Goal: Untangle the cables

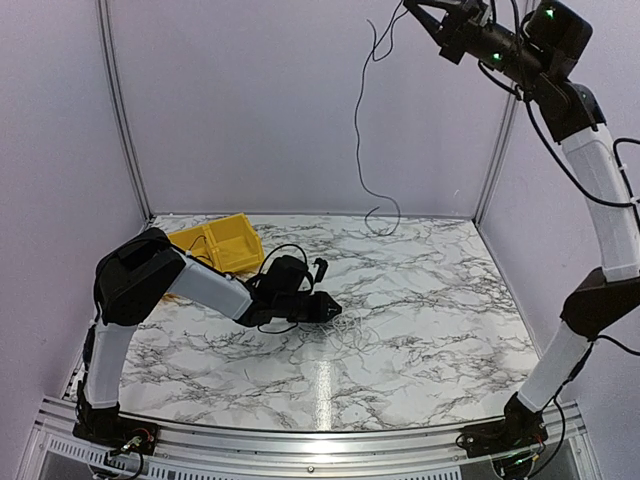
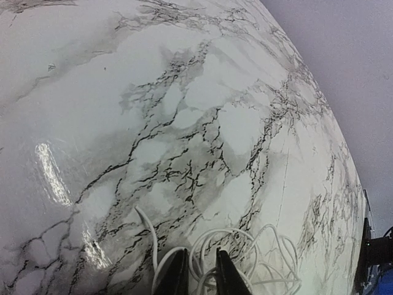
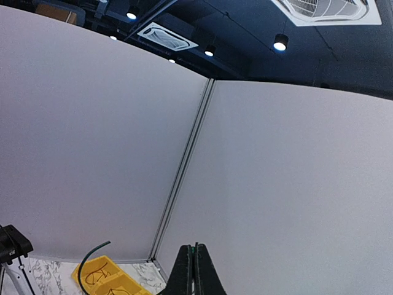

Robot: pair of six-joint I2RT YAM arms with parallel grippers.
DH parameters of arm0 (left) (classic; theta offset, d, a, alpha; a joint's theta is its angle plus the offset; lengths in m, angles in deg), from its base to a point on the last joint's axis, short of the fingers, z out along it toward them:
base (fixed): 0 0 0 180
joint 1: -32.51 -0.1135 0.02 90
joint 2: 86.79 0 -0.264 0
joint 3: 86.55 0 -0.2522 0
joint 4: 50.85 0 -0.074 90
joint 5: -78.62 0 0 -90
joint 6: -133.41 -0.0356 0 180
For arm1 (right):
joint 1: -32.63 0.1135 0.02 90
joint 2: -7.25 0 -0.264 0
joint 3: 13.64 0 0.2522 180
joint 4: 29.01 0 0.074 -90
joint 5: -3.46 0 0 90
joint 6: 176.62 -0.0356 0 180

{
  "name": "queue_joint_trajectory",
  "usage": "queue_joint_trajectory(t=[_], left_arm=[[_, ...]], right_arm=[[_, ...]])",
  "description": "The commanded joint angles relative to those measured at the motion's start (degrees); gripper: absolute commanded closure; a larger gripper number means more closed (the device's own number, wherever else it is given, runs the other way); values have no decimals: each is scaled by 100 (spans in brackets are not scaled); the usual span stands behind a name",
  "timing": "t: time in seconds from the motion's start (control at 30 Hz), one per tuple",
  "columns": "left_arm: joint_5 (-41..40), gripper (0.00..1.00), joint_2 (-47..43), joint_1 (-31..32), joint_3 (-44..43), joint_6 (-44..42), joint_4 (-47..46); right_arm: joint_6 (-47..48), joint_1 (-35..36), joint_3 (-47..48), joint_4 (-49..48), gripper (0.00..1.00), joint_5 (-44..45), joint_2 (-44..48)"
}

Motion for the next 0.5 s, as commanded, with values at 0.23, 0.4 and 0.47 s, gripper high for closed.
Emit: queue_joint_trajectory(t=[0.23,0.4,0.47], left_arm=[[-188,73,-474,22,180,-273,154],[-348,65,-1125,19,155,-588,129],[-457,64,-1406,27,199,-623,121]], right_arm=[[227,-190,-9,-262,100,259,58],[395,-256,-1569,-680,100,347,695],[408,-273,-1960,-719,100,381,849]])
